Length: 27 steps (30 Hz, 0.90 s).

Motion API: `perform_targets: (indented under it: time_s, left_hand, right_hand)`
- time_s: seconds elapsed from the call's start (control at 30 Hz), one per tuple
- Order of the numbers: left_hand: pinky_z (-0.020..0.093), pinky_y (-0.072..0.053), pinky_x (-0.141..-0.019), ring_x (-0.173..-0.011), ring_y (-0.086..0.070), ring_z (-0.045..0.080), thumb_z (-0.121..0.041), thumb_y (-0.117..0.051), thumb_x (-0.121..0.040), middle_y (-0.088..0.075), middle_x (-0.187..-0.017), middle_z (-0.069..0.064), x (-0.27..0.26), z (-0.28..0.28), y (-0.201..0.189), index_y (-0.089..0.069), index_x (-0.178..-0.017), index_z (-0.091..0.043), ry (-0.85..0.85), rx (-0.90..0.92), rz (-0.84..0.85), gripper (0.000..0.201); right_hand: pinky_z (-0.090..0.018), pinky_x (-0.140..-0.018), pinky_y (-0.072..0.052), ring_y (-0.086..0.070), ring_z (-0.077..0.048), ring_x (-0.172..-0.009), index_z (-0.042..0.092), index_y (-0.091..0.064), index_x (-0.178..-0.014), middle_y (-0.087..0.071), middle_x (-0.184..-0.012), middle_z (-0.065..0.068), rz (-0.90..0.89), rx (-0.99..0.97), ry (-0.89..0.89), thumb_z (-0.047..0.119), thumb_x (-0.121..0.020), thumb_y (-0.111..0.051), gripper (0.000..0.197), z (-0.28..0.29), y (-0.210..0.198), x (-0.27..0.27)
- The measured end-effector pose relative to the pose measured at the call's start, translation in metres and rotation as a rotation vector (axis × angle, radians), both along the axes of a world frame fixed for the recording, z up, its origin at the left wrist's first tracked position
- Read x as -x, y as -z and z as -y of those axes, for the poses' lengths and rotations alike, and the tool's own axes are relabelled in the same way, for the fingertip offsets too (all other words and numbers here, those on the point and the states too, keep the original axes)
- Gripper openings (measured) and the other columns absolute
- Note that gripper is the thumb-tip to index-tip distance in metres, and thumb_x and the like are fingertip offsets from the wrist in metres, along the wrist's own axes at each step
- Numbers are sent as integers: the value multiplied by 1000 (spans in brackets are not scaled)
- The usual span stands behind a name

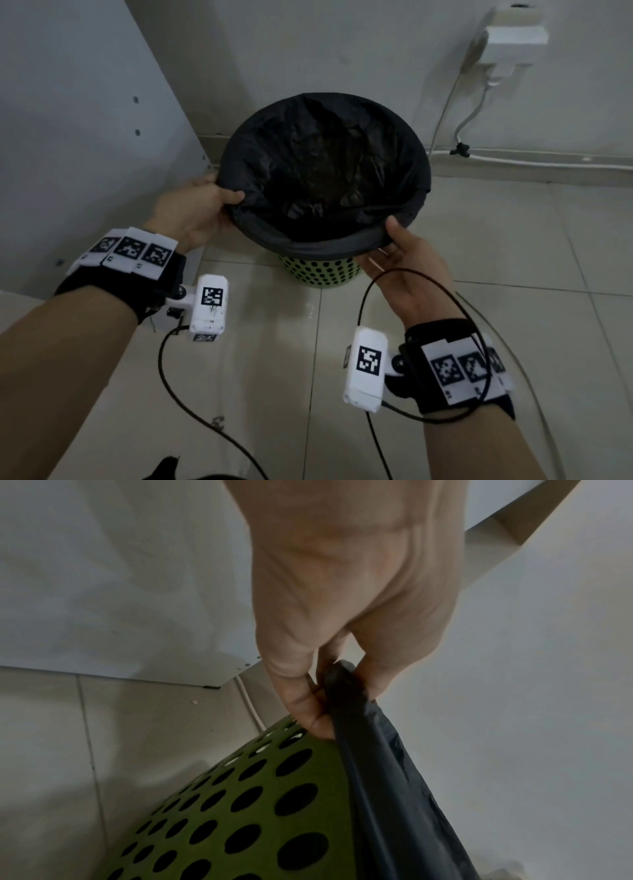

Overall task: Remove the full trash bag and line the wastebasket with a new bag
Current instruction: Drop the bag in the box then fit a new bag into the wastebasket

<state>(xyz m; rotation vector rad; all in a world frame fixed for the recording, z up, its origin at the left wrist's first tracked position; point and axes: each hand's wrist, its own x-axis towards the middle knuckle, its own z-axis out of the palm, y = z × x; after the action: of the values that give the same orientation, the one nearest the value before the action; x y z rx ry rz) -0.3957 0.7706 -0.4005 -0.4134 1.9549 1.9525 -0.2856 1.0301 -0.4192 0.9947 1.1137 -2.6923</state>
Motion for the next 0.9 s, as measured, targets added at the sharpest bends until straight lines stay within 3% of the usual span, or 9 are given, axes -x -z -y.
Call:
perform_targets:
  time_s: [0.1,0.27,0.43,0.5,0.6,0.67,0.77,0.87,0.9]
  left_hand:
    - [45,-53,-91,-113,-61,35,7,-47,-92,-62,-132,18,2,2,0,-56,-133,-10,29,78,12,45]
    - [39,-52,-85,-105,-62,31,6,-47,-93,-64,-125,15,6,0,-4,-60,-128,-12,71,135,18,42]
    - [54,-38,-108,-115,-57,34,6,-45,-94,-59,-136,19,6,-2,-8,-55,-135,-8,85,128,22,45]
    - [53,-38,-107,-114,-56,33,5,-46,-94,-59,-135,18,5,-4,-8,-55,-135,-9,94,117,20,44]
    - [42,-47,-91,-108,-56,30,4,-48,-94,-62,-127,15,1,-3,-8,-54,-135,-12,74,91,7,45]
    - [35,-48,-80,-104,-57,28,4,-49,-93,-63,-123,11,-2,-3,-9,-56,-133,-15,71,80,-20,45]
    - [32,-50,-73,-97,-62,22,5,-50,-93,-69,-112,1,-8,-4,-14,-60,-126,-24,84,100,-81,45]
    - [32,-56,-71,-95,-68,14,6,-51,-94,-72,-108,-9,-17,-8,-23,-60,-128,-28,170,145,-154,49]
    - [33,-58,-71,-95,-69,10,7,-52,-94,-73,-108,-13,-20,-11,-26,-59,-130,-27,212,162,-181,50]
  right_hand:
    - [-43,-87,-58,-73,-27,-88,8,-69,-102,-77,-93,-11,1,-28,70,27,-88,-71,24,-19,-3,2]
    - [-34,-65,-62,-73,-24,-68,3,-65,-99,-73,-84,-14,62,-81,49,16,-90,-68,17,-32,-3,10]
    - [-40,-79,-61,-73,-28,-83,2,-67,-109,-74,-96,-16,23,-45,60,19,-89,-70,27,-33,2,2]
    - [-42,-83,-59,-73,-29,-86,3,-69,-104,-76,-94,-15,-3,-66,80,21,-90,-68,23,-41,1,0]
    - [-40,-74,-62,-72,-29,-81,-4,-66,-101,-74,-92,-18,-58,-108,133,13,-96,-59,19,-47,1,1]
    - [-40,-70,-62,-71,-31,-80,-6,-63,-101,-72,-91,-19,-21,-253,122,10,-99,-54,19,-51,1,1]
    - [-37,-80,-58,-70,-25,-84,7,-67,-102,-73,-95,-11,67,-733,61,34,-92,-65,30,-64,-16,-8]
    - [-12,-73,-51,-64,-4,-75,15,-70,-102,-73,-95,-2,2,-1348,204,45,-84,-64,35,-79,-67,-5]
    - [-14,-72,-52,-64,-3,-72,18,-71,-98,-73,-91,0,-112,-1407,217,40,-83,-62,29,-76,-90,1]
